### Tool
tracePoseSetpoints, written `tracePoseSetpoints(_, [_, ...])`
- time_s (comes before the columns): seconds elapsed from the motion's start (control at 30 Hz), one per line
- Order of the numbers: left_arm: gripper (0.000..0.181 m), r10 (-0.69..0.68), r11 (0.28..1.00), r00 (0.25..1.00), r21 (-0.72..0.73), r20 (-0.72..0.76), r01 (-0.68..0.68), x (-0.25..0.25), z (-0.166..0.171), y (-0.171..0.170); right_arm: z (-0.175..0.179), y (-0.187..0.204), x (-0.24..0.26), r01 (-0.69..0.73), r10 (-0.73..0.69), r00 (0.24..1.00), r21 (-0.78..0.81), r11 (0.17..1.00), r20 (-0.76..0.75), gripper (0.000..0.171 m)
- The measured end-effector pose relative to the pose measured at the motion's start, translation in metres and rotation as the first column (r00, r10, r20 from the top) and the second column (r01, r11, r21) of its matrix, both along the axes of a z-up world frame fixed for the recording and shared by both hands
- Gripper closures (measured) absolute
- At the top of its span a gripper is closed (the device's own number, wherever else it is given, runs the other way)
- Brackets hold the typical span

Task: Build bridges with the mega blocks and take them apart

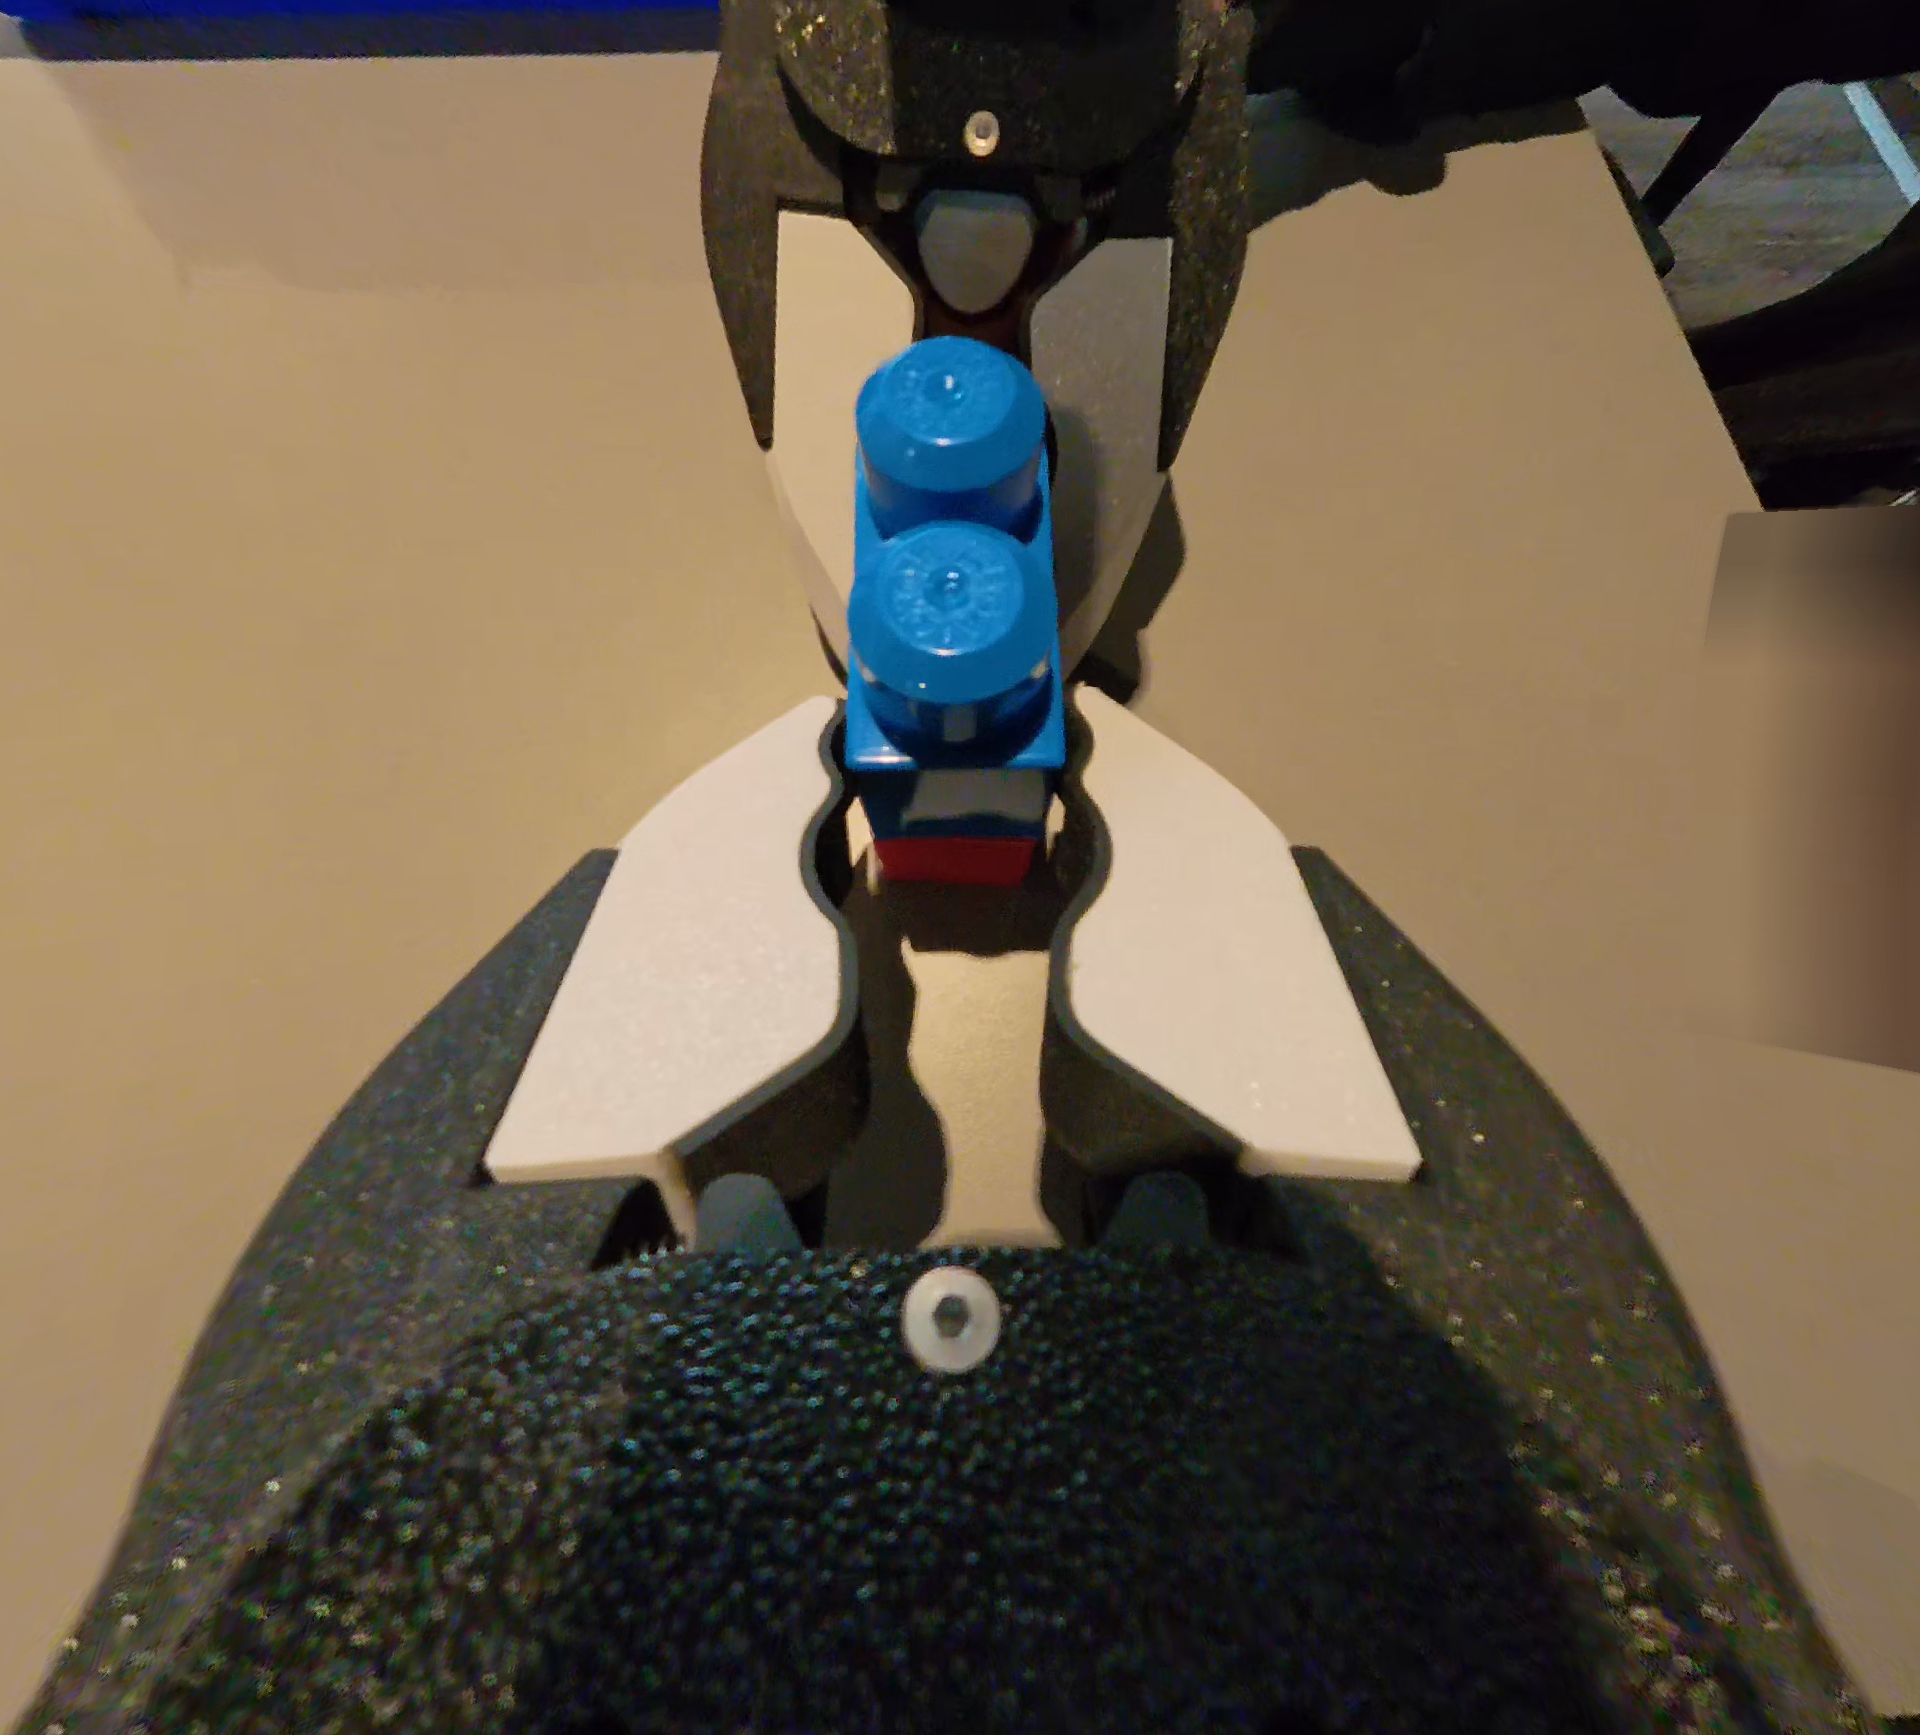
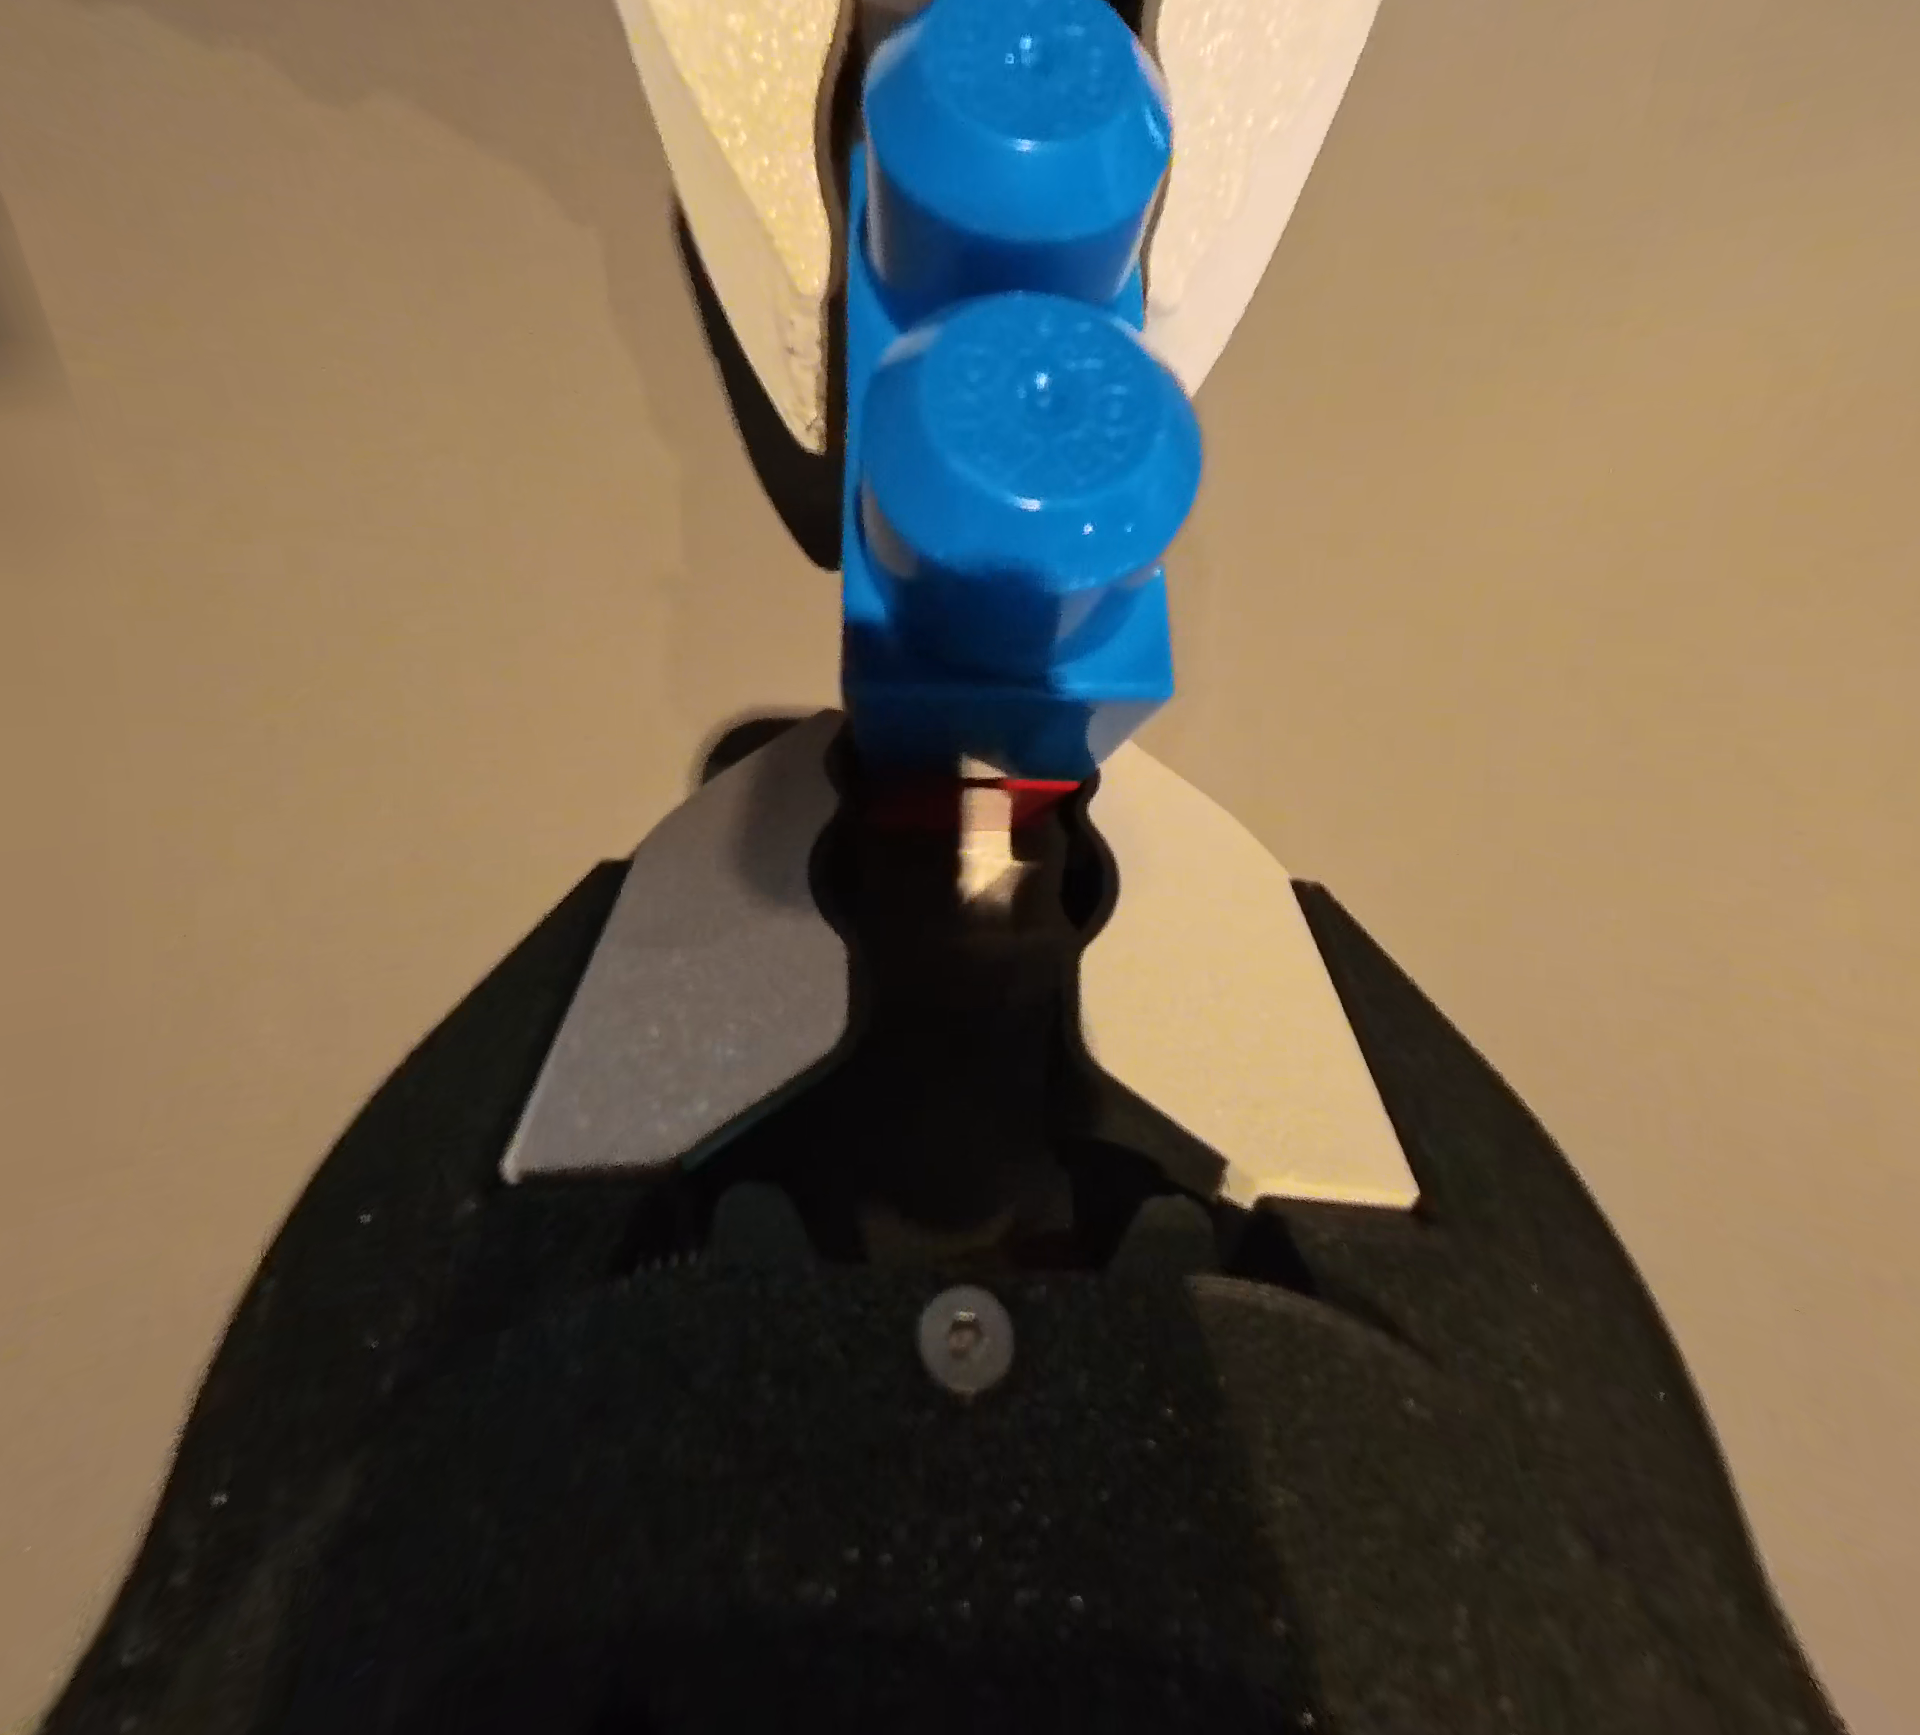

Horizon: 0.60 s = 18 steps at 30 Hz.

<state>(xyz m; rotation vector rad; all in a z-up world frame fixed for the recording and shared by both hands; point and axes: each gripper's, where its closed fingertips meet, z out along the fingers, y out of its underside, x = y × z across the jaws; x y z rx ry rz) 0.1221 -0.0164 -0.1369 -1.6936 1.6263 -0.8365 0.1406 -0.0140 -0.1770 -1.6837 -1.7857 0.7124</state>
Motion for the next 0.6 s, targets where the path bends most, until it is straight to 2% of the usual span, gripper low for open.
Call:
tracePoseSetpoints(0.33, [0.145, -0.002, 1.000, 1.000, 0.016, -0.007, 0.002, 0.0002, -0.0005, 0.0002, -0.0008, -0.0005, -0.0005, -0.013, 0.013, 1.000, -0.013, 1.000, 0.003, 0.134])
tracePoseSetpoints(0.5, [0.145, 0.011, 1.000, 1.000, 0.008, -0.011, -0.011, -0.0001, -0.0011, 0.0007, -0.0025, 0.0016, -0.0019, 0.036, -0.036, 0.999, 0.022, 0.999, 0.009, 0.134])
tracePoseSetpoints(0.6, [0.145, 0.022, 1.000, 1.000, 0.004, -0.021, -0.022, -0.0001, -0.0013, 0.0014, -0.0028, 0.0028, -0.0008, 0.077, -0.078, 0.997, 0.047, 0.996, 0.016, 0.127])
